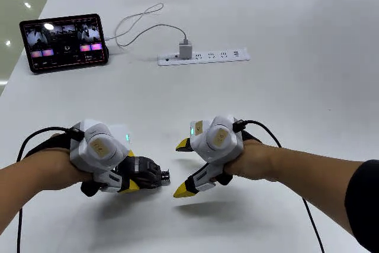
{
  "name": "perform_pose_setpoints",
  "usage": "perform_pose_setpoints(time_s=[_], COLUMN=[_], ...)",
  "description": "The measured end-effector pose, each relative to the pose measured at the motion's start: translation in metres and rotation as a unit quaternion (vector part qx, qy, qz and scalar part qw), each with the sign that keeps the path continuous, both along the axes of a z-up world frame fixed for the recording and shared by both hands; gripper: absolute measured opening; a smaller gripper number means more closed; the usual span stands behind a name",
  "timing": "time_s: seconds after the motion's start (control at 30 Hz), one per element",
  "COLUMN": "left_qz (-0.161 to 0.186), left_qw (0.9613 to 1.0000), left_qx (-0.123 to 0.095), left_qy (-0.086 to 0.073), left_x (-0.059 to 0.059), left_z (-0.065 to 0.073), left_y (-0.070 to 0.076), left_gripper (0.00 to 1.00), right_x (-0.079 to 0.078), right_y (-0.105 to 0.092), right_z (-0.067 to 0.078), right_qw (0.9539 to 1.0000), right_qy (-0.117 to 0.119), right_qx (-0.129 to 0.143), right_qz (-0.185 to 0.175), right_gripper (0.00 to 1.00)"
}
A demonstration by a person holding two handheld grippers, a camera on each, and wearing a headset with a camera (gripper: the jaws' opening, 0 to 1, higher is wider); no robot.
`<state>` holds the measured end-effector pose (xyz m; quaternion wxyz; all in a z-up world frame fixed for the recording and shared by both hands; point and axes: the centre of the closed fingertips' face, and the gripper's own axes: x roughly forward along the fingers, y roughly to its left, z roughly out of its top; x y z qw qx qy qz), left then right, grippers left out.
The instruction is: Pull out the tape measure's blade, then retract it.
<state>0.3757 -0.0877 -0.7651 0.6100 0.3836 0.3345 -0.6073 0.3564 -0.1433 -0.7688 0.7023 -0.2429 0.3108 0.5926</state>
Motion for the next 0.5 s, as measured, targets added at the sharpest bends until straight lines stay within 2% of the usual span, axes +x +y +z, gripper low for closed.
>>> perform_pose_setpoints(time_s=[0.13,0.23,0.5], left_qz=[0.000,0.001,-0.002], left_qw=[1.0000,1.0000,1.0000], left_qx=[0.001,0.001,0.002], left_qy=[-0.001,0.000,-0.004], left_x=[0.000,0.000,0.000], left_z=[0.000,0.000,0.000], left_y=[0.000,0.000,0.000], left_gripper=[0.32,0.32,0.32], right_x=[-0.001,-0.002,0.003], right_y=[0.007,0.008,0.020], right_z=[-0.006,-0.014,-0.018], right_qw=[0.9998,0.9991,0.9988], right_qy=[-0.001,-0.002,-0.001], right_qx=[-0.012,-0.028,-0.028], right_qz=[0.018,0.032,0.041], right_gripper=[0.39,0.34,0.24])
